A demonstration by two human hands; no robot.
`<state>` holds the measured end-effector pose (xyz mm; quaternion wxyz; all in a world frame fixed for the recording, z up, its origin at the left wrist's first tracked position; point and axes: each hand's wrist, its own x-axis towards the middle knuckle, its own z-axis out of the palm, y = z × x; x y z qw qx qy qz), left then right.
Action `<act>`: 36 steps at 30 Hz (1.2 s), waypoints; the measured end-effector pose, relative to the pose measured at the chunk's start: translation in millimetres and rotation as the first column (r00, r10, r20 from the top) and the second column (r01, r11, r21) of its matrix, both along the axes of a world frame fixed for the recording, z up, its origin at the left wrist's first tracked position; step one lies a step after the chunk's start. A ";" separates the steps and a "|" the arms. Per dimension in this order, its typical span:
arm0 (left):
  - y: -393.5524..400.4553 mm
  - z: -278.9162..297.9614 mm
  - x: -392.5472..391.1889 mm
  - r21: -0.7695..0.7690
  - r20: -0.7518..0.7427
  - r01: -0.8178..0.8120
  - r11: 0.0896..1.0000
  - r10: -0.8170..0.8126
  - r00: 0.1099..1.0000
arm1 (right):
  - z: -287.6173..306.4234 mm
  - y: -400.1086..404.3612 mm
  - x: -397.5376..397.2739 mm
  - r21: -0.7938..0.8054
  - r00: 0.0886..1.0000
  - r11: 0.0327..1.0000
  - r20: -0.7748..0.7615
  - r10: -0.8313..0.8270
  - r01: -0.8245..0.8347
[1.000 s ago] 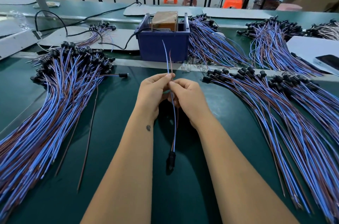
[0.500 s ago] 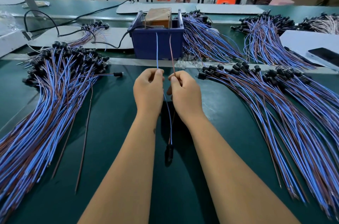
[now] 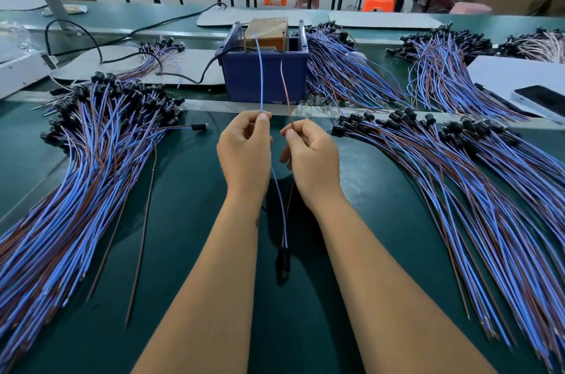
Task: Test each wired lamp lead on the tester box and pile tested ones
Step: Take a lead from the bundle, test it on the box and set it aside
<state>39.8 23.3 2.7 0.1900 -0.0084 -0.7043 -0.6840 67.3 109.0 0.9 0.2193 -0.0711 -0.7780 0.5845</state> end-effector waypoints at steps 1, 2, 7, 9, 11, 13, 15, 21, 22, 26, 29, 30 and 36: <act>-0.6 -0.4 -0.9 0.001 0.010 -0.003 1.000 0.003 1.000 | -0.1 0.0 0.1 -0.007 1.000 1.000 0.000 0.007 -0.007; -1.0 -0.8 -1.4 -0.006 0.018 -0.005 1.000 0.005 1.000 | -0.1 0.1 0.3 -0.015 1.000 1.000 -0.001 0.011 -0.011; -1.5 -3.3 -3.0 -0.087 0.063 -0.018 0.996 0.023 0.998 | 0.7 0.4 1.5 -0.046 0.999 0.999 -0.026 0.020 -0.021; -3.1 -3.6 -4.5 -0.103 0.089 -0.032 0.994 0.041 0.995 | 0.9 0.2 1.9 -0.055 0.999 0.998 -0.036 0.022 -0.024; -5.4 -4.2 -6.6 -0.103 0.109 -0.041 0.994 0.052 0.993 | 1.2 0.4 1.8 -0.065 0.999 0.998 -0.041 0.021 -0.023; -7.7 -5.0 -8.9 -0.104 0.124 -0.040 0.994 0.052 0.991 | 1.7 0.7 1.3 -0.073 0.999 0.997 -0.043 0.016 -0.019; -9.1 -6.0 -11.4 -0.113 0.135 -0.038 0.993 0.053 0.989 | 2.2 1.3 1.3 -0.078 0.999 0.997 -0.039 0.012 -0.015; -8.9 -7.8 -14.8 -0.145 0.144 -0.026 0.989 0.047 0.988 | 3.0 4.4 1.7 -0.114 1.000 0.993 -0.007 0.001 -0.001; -9.0 -8.0 -14.8 -0.145 0.146 -0.024 0.989 0.045 0.988 | 3.1 4.8 1.6 -0.122 1.000 0.993 0.000 0.000 0.000; -9.2 -8.0 -14.1 -0.150 0.150 -0.022 0.989 0.044 0.988 | 3.2 5.5 1.1 -0.141 1.000 0.990 0.018 -0.002 0.005; -8.8 -7.9 -13.4 -0.163 0.146 -0.017 0.986 0.041 0.988 | 2.8 5.6 0.3 -0.148 1.000 0.989 0.026 -0.005 0.009; -8.7 -7.8 -13.1 -0.168 0.145 -0.014 0.986 0.039 0.989 | 2.7 5.9 0.3 -0.149 1.000 0.989 0.028 -0.007 0.011; -6.9 -7.8 -11.1 -0.184 0.152 -0.002 0.983 0.030 0.988 | 2.0 6.9 0.0 -0.141 1.000 0.990 0.029 -0.011 0.015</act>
